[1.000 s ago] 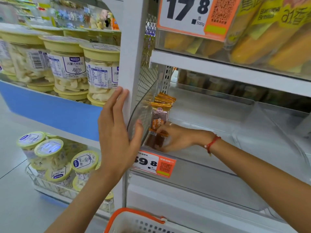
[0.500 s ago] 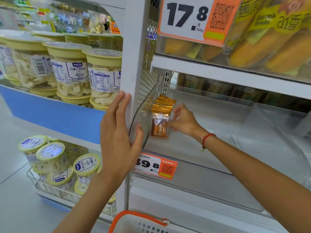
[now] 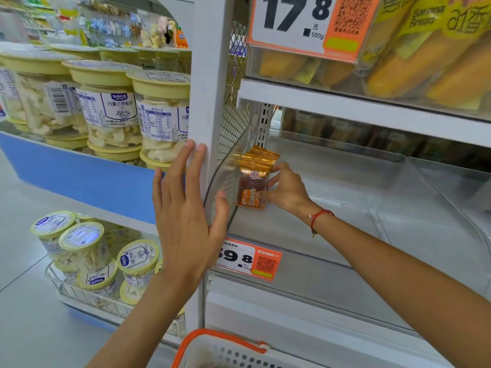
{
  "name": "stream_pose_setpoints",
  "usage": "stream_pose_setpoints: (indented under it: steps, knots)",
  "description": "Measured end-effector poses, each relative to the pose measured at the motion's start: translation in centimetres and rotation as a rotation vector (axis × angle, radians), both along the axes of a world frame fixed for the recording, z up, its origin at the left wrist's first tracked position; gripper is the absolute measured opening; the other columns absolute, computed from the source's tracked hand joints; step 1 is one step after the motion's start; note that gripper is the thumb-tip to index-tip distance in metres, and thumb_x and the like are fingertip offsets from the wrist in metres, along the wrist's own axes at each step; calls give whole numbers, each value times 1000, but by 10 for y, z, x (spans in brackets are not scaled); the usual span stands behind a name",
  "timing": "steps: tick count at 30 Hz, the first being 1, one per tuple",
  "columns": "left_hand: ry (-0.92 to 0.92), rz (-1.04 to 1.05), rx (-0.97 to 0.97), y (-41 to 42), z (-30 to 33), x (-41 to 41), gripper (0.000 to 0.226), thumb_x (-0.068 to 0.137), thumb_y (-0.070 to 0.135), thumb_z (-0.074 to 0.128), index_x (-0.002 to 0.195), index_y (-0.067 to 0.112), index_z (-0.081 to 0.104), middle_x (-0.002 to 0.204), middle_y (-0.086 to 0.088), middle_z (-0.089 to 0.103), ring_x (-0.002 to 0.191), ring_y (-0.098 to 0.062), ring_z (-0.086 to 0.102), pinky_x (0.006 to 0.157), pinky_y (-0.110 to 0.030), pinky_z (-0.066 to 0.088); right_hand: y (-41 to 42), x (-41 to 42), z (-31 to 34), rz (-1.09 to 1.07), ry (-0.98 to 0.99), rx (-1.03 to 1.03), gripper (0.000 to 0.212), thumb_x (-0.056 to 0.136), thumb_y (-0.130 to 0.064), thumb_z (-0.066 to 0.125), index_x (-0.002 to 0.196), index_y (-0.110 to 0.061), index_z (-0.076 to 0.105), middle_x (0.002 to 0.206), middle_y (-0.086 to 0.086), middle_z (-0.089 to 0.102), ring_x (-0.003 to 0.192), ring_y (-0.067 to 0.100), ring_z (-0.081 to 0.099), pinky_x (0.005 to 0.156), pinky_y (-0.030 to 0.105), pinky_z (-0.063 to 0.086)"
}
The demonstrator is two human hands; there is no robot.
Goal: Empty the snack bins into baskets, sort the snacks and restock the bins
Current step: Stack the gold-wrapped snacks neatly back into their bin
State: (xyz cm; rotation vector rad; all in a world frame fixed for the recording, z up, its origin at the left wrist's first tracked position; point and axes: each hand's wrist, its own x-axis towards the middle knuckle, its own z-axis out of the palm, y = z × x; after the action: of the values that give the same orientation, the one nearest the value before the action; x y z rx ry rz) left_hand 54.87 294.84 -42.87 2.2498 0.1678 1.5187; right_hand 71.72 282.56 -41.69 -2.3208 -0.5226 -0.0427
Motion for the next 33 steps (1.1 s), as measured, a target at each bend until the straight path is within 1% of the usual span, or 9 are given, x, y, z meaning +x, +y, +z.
stream_pose_setpoints:
  steps: [3, 6, 8, 14, 21, 23, 25, 29, 33]
  knots:
    - [2, -3, 2, 1, 0, 0, 63, 90, 25, 47, 149, 14, 29, 156, -4, 28, 145, -15, 22, 115, -53, 22, 2, 1, -2, 9, 109, 89, 49, 77, -12, 80, 111, -15, 46, 95, -2, 59, 99, 25, 65, 81, 41, 58]
    - [2, -5, 8, 1, 0, 0, 63, 90, 25, 47, 149, 14, 29, 155, -3, 27, 145, -16, 22, 115, -53, 23, 4, 0, 2, -18, 233, 188, 36, 83, -16, 75, 104, -18, 46, 99, 2, 61, 82, 18, 69, 63, 24, 58]
    - [2, -6, 6, 1, 0, -1, 63, 90, 25, 48, 149, 14, 29, 155, -3, 27, 145, -15, 22, 115, -53, 22, 4, 1, 3, -31, 240, 191, 33, 85, -18, 73, 102, -18, 46, 101, 4, 63, 70, 13, 67, 57, 21, 56]
    - [2, -14, 3, 1, 0, -1, 64, 89, 24, 49, 149, 14, 29, 155, -4, 28, 145, -14, 21, 115, -54, 23, 2, 3, 3, -40, 281, 120, 41, 84, -29, 73, 109, -19, 43, 110, 9, 66, 76, 16, 68, 56, 22, 54]
    - [-2, -9, -9, 1, 0, -1, 63, 89, 24, 49, 149, 12, 31, 155, -5, 29, 145, -15, 23, 117, -52, 20, -1, 7, 6, -48, 237, 39, 55, 83, -42, 72, 122, -18, 41, 121, 10, 63, 92, 22, 66, 69, 30, 56]
    - [1, -15, -4, 0, 1, -2, 64, 89, 23, 51, 148, 12, 31, 155, -6, 29, 144, -16, 24, 116, -53, 21, -7, 4, 13, -40, 126, -84, 67, 82, -50, 69, 132, -18, 40, 127, 7, 58, 108, 25, 60, 84, 37, 54]
    - [17, -16, 0, 1, 2, -4, 64, 88, 22, 53, 147, 12, 33, 154, -7, 31, 143, -18, 26, 115, -53, 22, -18, -7, 27, -2, -76, -271, 65, 85, -48, 67, 136, -16, 42, 129, 5, 53, 116, 25, 53, 89, 35, 47]
    - [24, 81, 43, -8, 9, -20, 53, 86, 23, 58, 137, 11, 47, 145, -9, 42, 134, -25, 36, 116, -47, 21, -49, -56, 61, 162, -420, -466, 31, 92, -36, 61, 119, -22, 59, 117, 0, 60, 107, 19, 56, 83, 34, 47]
    - [39, -98, 33, -40, 19, -57, 27, 90, 25, 55, 115, 17, 62, 101, 4, 65, 93, -16, 55, 82, -28, 35, -91, -131, 79, 272, -643, -529, 19, 94, -33, 56, 112, -29, 62, 102, -8, 63, 92, 12, 58, 68, 27, 41]
